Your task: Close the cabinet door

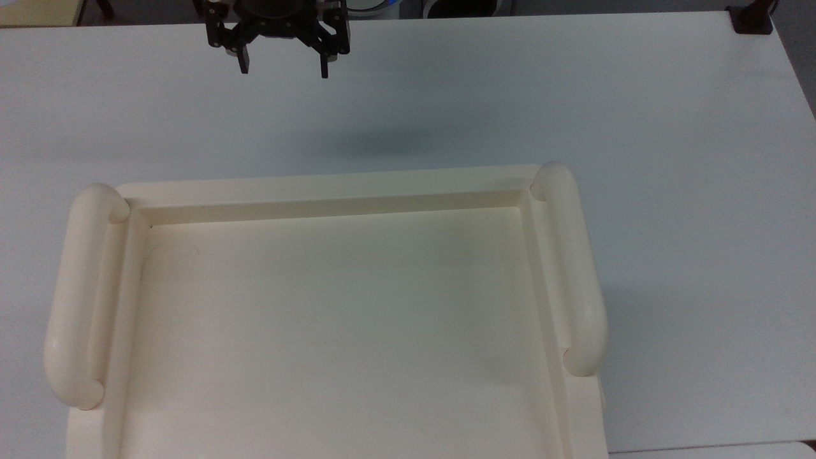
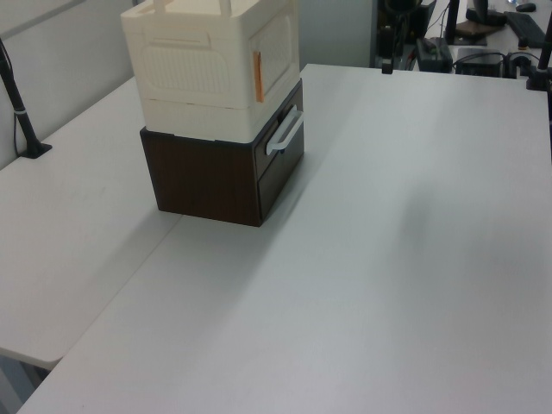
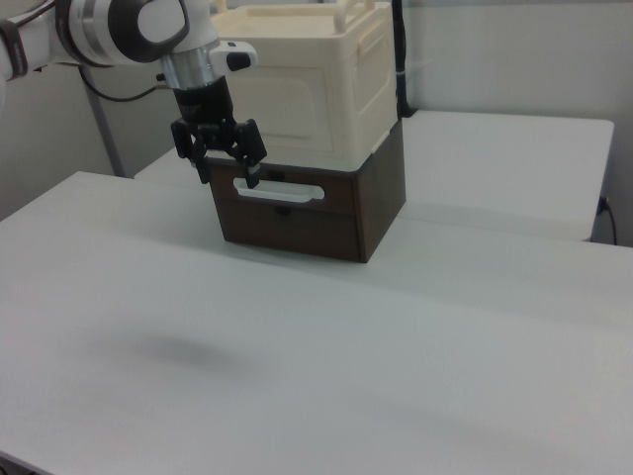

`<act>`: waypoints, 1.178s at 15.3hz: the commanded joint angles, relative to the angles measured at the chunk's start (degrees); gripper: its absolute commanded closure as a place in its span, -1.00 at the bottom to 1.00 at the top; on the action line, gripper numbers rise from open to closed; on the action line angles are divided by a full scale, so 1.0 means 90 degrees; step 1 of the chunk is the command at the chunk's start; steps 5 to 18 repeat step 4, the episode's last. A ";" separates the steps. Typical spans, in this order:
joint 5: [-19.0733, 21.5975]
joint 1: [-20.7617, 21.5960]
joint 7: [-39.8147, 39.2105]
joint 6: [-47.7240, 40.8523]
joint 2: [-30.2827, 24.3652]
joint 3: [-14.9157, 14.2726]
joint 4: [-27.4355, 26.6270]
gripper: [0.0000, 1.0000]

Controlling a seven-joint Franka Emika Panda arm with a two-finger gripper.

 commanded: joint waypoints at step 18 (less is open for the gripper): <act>-0.0114 -0.0150 0.0186 -0.0133 -0.0311 0.0142 -0.0196 -1.00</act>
